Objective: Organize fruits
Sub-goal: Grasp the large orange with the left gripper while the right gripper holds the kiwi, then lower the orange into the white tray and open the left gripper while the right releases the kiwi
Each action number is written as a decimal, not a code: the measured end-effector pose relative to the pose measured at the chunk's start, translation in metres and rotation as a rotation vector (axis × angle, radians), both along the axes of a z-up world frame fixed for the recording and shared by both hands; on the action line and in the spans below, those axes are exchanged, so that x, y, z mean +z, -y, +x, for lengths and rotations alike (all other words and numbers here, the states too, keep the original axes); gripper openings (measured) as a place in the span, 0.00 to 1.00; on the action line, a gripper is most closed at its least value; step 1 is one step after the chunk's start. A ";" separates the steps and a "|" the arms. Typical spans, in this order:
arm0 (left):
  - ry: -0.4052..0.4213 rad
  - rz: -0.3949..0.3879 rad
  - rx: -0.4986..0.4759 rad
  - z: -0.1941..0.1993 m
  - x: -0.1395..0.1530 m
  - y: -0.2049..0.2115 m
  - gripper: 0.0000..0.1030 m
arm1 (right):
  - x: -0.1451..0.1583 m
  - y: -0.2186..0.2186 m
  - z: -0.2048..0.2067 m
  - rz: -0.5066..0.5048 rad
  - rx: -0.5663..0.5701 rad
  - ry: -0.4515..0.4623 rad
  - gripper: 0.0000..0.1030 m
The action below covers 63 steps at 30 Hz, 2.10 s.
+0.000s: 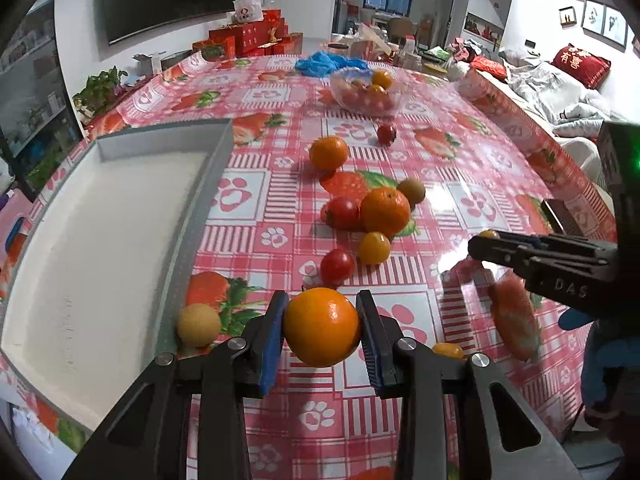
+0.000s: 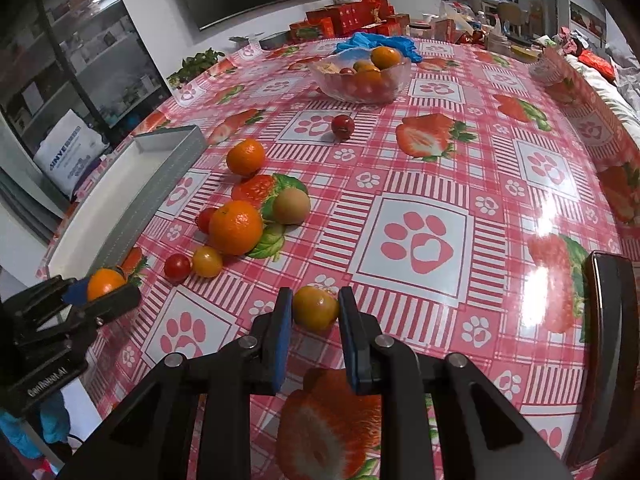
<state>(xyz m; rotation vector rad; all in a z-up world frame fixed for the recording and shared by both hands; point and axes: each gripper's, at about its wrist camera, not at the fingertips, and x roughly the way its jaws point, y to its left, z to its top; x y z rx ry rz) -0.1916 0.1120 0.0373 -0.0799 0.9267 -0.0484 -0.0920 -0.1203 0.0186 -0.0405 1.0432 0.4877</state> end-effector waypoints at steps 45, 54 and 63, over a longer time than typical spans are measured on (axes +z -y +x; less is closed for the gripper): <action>0.047 0.067 0.260 -0.005 0.002 -0.161 0.35 | 0.033 -0.235 -0.009 -0.067 0.363 0.022 0.24; 0.018 0.059 0.273 -0.005 -0.010 -0.173 0.35 | 0.017 -0.258 -0.006 -0.083 0.388 -0.013 0.25; 0.005 0.060 0.279 -0.004 -0.015 -0.170 0.48 | 0.022 -0.256 -0.005 -0.077 0.395 0.001 0.58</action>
